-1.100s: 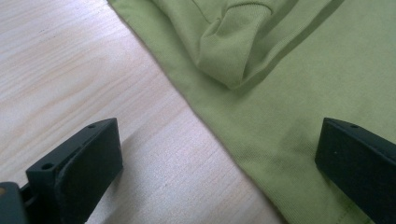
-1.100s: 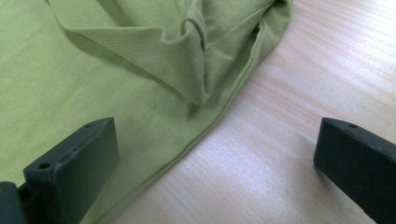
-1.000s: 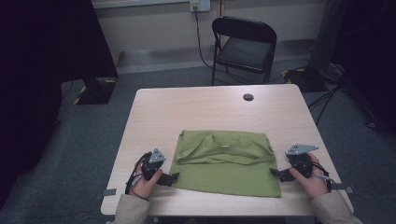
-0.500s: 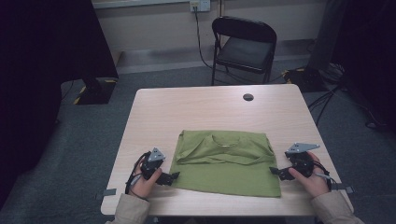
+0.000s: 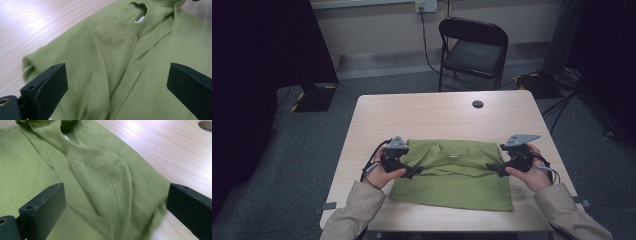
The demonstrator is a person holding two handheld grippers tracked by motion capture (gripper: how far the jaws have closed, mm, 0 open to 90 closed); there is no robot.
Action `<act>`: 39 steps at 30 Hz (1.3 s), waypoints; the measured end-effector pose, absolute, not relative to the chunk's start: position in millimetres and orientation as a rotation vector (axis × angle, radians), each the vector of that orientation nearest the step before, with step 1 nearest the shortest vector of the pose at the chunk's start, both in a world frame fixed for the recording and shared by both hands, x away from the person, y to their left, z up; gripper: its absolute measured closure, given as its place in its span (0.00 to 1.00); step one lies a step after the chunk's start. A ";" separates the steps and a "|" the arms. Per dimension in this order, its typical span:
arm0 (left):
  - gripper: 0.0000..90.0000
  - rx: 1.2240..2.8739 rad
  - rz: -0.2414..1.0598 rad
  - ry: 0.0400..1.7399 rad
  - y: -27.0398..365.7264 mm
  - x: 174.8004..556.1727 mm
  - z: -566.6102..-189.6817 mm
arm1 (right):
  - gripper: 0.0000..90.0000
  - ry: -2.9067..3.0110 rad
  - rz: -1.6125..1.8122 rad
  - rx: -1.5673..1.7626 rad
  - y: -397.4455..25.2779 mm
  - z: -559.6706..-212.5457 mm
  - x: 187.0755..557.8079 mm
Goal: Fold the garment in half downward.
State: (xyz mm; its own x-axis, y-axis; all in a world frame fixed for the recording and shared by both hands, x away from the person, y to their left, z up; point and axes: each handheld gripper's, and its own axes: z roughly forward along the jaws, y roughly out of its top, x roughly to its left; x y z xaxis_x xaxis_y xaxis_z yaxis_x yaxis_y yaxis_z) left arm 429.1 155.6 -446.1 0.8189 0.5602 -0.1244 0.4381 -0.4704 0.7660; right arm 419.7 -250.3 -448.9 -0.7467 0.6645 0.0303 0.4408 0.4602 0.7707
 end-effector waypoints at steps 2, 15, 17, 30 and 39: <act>0.04 2.144 0.170 0.729 150.7 434.7 -447.4 | 0.03 2.469 1.177 0.942 -240.2 -450.7 428.3; 0.13 2.180 0.143 0.746 113.6 468.1 -463.5 | 0.15 2.538 1.193 0.931 -202.7 -468.9 457.8; 0.21 2.185 0.132 0.751 111.0 472.5 -465.2 | 0.21 2.555 1.167 0.915 -199.0 -469.0 461.4; 0.34 2.234 0.053 0.773 105.3 488.1 -473.4 | 0.33 2.607 1.211 1.066 -208.4 -474.8 476.7; 0.38 2.235 0.061 0.821 108.6 490.9 -481.1 | 0.50 2.620 1.181 1.059 -212.8 -478.0 478.3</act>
